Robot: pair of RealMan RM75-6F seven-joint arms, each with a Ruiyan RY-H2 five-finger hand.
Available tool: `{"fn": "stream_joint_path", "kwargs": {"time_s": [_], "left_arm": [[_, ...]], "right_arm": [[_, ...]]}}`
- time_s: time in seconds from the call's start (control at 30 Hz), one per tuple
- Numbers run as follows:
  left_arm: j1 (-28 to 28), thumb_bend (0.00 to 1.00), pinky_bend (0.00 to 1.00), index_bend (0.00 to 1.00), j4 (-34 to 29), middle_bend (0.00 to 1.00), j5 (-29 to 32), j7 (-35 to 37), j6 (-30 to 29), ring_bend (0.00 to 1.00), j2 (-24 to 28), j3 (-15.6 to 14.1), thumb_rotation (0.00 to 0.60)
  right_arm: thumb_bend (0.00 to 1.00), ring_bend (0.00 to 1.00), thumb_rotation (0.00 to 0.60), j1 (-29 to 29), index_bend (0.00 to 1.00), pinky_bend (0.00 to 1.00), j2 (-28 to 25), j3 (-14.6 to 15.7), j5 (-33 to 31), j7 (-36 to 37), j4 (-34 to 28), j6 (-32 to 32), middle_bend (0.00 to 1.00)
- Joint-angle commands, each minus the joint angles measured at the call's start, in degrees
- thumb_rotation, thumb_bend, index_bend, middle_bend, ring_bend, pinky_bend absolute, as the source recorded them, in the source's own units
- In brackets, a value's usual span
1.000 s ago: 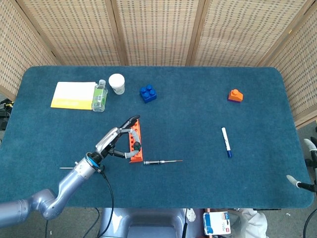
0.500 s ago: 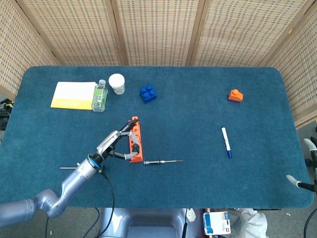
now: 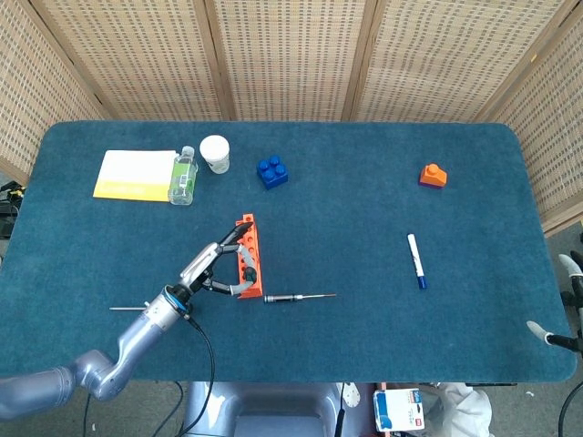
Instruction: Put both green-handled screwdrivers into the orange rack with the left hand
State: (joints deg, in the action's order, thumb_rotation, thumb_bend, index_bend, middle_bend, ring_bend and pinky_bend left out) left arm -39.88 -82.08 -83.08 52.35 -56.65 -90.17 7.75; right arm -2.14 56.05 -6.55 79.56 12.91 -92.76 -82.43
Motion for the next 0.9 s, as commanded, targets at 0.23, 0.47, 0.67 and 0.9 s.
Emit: {"fn": "stream_joint_path", "kwargs": {"time_s": [0.23, 0.47, 0.67, 0.9], "left_arm": [[0.36, 0.32, 0.0, 0.41, 0.29, 0.0, 0.02, -1.48, -0.53, 0.0, -0.41, -0.11, 0.6], [0.68, 0.32, 0.0, 0.37, 0.2, 0.0, -0.15, -2.15, -1.11, 0.0, -0.39, -0.12, 0.6], [1.69, 0.29, 0.0, 0.24, -1.17, 0.0, -1.7, -0.81, -3.69, 0.0, 0.98, -0.16, 0.6], [4.9, 0.13, 0.0, 0.16, -4.04, 0.0, -4.23, -7.5, -8.77, 0.0, 8.07, -1.84, 0.6]], "right_arm": [[0.0, 0.0, 0.6, 0.01, 0.01, 0.0, 0.01, 0.01, 0.01, -0.11, -0.1, -0.03, 0.0], [0.0, 0.0, 0.6, 0.04, 0.01, 0.0, -0.01, 0.02, 0.08, -0.06, -0.13, -0.14, 0.0], [0.0, 0.0, 0.6, 0.1, 0.01, 0.0, -0.05, 0.02, 0.06, 0.08, -0.13, -0.2, 0.0], [0.0, 0.0, 0.6, 0.22, 0.01, 0.0, -0.24, 0.09, 0.32, 0.21, -0.43, -0.44, 0.0]]}}
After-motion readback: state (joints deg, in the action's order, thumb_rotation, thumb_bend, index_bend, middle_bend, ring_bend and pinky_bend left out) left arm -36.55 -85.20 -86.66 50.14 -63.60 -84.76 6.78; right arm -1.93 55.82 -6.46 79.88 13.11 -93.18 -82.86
